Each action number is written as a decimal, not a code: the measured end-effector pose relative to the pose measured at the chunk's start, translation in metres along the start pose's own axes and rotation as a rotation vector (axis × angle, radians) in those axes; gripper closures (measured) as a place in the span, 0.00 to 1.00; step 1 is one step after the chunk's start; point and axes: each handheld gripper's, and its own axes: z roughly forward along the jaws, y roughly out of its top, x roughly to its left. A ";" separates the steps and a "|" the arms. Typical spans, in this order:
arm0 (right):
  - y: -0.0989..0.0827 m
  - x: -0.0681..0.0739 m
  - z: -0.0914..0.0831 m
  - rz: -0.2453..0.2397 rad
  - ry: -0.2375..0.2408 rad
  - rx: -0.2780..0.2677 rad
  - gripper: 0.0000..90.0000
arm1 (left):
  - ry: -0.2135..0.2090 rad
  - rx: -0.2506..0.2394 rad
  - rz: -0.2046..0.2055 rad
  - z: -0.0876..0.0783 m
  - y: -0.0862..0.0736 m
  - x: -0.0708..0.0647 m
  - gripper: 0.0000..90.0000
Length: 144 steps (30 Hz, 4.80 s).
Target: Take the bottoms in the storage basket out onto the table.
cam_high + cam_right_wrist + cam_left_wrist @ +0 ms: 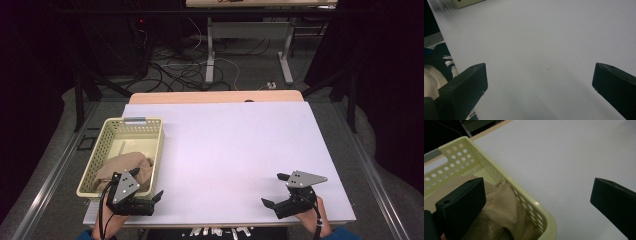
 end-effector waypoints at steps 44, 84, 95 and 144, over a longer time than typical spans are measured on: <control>0.001 0.000 0.002 0.007 0.028 0.010 0.00 | 0.012 0.094 0.012 -0.009 0.012 0.031 0.00; 0.001 0.002 0.003 0.007 0.024 0.027 0.00 | 0.098 0.184 0.027 -0.016 0.025 0.070 0.00; 0.001 0.002 0.003 0.008 0.018 0.020 0.00 | 0.111 0.219 0.023 -0.014 0.030 0.081 0.00; 0.001 0.002 0.004 0.000 0.021 0.030 0.00 | -0.004 0.595 -0.094 0.025 -0.004 0.109 0.00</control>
